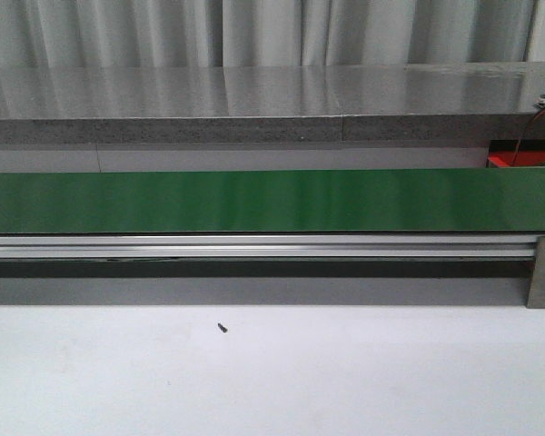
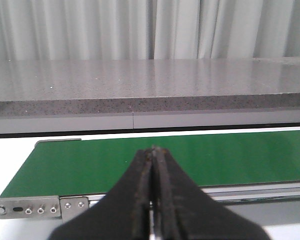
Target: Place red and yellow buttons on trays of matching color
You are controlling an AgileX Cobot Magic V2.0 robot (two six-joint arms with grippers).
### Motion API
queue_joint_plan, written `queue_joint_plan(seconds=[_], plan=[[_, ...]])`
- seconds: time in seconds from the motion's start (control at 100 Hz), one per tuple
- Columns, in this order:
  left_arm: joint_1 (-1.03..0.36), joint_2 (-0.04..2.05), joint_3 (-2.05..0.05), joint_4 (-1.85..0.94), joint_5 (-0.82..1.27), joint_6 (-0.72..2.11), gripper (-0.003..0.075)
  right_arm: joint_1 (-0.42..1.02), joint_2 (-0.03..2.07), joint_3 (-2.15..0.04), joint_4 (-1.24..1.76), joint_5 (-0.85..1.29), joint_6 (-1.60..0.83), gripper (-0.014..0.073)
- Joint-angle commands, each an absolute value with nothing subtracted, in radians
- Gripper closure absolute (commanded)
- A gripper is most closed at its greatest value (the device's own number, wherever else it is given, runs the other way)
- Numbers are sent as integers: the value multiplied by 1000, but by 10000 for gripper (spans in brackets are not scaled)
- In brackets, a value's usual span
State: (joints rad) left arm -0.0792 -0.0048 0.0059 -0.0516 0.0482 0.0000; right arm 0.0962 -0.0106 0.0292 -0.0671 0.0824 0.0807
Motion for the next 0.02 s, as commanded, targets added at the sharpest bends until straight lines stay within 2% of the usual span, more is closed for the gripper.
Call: queue_joint_plan(seconds=[0.0, 0.01], plan=[[-81, -39, 48, -53, -34, -10, 740, 92, -29, 11, -75, 0, 85, 662], [-81, -39, 48, -53, -34, -10, 740, 92, -29, 11, -75, 0, 85, 662]])
